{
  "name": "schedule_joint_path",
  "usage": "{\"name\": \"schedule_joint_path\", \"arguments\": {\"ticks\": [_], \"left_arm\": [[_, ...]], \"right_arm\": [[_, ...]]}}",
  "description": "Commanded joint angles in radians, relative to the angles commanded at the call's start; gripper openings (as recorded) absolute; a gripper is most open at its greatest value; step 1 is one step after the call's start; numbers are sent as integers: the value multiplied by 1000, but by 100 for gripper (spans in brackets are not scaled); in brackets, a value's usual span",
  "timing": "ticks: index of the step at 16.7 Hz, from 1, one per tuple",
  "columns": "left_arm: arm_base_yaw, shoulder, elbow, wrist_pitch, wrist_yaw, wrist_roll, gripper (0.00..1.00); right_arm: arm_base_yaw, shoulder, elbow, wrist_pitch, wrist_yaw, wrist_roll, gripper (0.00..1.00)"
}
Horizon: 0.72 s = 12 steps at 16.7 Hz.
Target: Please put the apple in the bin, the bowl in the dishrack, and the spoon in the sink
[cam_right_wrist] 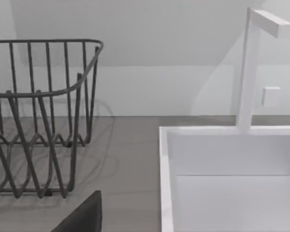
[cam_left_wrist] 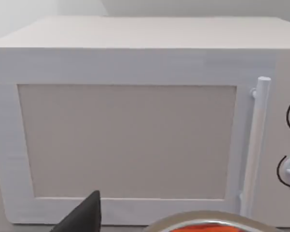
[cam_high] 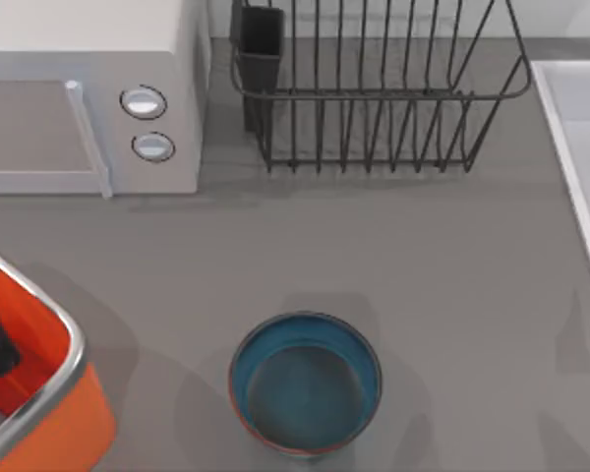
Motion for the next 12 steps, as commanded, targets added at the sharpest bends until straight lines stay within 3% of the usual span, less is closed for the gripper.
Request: {"name": "schedule_joint_path", "arguments": {"ticks": [5, 12], "left_arm": [[0, 0, 0, 0, 0, 0, 100], [0, 0, 0, 0, 0, 0, 100]], "right_arm": [[138, 263, 253, -201, 0, 136, 100], [431, 993, 804, -649, -6, 439, 100]]}}
